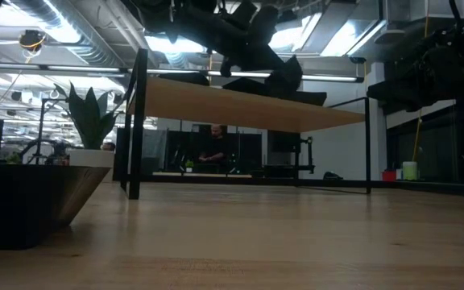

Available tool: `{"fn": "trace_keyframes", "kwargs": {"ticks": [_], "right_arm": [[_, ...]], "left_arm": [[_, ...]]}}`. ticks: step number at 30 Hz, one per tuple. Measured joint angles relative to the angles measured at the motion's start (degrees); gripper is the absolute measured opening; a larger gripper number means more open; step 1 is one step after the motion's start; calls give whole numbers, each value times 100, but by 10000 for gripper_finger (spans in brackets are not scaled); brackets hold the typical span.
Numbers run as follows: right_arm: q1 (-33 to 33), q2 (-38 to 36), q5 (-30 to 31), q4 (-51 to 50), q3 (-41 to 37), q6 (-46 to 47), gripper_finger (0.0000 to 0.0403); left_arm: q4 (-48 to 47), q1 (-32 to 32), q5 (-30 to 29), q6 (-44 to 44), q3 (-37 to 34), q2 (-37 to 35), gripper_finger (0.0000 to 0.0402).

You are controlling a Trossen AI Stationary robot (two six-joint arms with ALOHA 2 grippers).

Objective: Pick & Place Mini shaped plates
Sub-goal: Stack the black distorted square plate on top of the black distorted square plate on the shelf

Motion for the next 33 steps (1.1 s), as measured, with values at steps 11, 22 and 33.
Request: {"fn": "trace_keyframes", "kwargs": {"ticks": [11,22,33], "right_arm": [[-1,0,-2,1,1,0,154],[-2,0,-2,1,0,0,154],[0,0,0,2,0,0,154]], "left_arm": [[2,3,-61,0,0,0,81],[7,-132,695,122,0,0,90],[-804,-670,-37,602,0,-280,90]]}}
